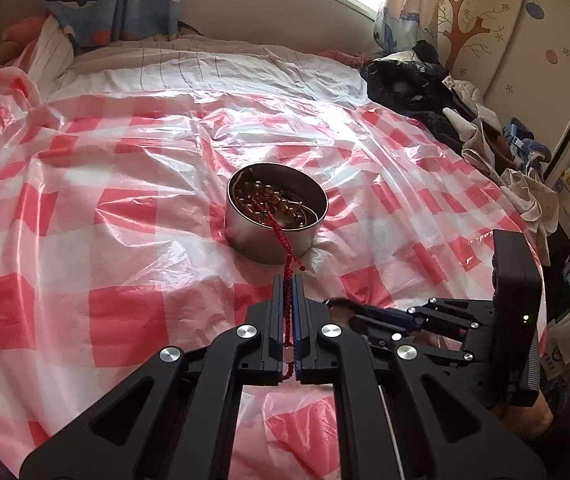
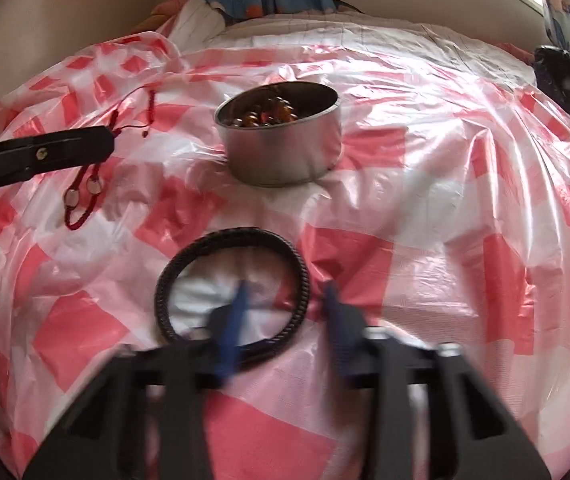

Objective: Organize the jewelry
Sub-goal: 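Lift the red cord bracelet with the left tool while the right tool grasps the black bracelet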

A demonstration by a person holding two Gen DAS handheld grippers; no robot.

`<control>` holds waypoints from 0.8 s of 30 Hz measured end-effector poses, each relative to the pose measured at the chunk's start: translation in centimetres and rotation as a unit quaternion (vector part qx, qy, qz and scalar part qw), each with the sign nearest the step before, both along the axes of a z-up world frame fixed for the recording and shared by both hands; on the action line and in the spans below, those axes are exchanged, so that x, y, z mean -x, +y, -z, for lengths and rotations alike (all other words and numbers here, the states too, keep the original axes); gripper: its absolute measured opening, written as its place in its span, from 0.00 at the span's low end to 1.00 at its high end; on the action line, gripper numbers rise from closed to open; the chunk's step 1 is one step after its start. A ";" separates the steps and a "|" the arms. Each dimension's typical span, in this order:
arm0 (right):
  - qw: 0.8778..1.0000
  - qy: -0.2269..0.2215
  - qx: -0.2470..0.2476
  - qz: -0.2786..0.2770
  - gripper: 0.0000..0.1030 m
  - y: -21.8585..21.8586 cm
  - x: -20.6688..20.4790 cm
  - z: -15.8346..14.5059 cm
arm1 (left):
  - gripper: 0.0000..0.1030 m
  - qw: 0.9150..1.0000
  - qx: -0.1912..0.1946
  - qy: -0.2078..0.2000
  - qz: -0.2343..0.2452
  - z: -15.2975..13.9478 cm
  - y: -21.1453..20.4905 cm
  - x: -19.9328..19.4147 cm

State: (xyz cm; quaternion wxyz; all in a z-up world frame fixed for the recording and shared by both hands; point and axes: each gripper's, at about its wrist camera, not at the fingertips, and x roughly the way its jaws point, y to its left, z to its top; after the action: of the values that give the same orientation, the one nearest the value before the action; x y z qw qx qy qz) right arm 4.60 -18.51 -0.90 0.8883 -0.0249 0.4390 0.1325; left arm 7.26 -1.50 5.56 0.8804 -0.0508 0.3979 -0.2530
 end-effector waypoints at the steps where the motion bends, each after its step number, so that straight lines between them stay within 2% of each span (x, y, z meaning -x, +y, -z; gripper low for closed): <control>1: 1.000 -0.002 -0.008 -0.006 0.08 -0.1 0.2 -0.2 | 0.03 1.000 -0.001 -0.002 -0.001 -0.1 0.0 0.0; 4: 0.999 -0.011 -0.046 0.000 0.08 -1.1 0.6 -0.7 | 0.03 1.000 -0.008 -0.005 -0.002 -0.1 -0.1 0.1; 6: 0.996 -0.020 -0.092 0.009 0.08 -2.2 0.8 -1.4 | 0.03 1.000 -0.016 -0.008 -0.005 0.0 -0.2 0.1; 10: 0.982 -0.030 -0.184 0.031 0.08 -4.7 0.7 -2.1 | 0.03 0.999 -0.030 -0.013 -0.016 0.3 -0.5 0.0; 13: 0.973 -0.032 -0.222 0.046 0.08 -5.8 0.6 -2.4 | 0.03 0.998 -0.045 -0.021 -0.027 0.5 -0.8 -0.1; 17: 0.972 -0.030 -0.224 0.060 0.08 -6.3 0.4 -2.5 | 0.03 0.997 -0.064 -0.032 -0.041 0.7 -1.2 -0.2; 24: 0.981 -0.034 -0.180 0.065 0.08 -5.4 0.3 -2.3 | 0.03 0.995 -0.084 -0.040 -0.048 1.0 -1.4 -0.1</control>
State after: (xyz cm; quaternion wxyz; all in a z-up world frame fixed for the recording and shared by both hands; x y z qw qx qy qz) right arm 4.25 -23.87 1.41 0.8994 0.1590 0.3785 0.1505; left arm 7.34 -2.87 4.55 0.9076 0.0147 0.3798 -0.1783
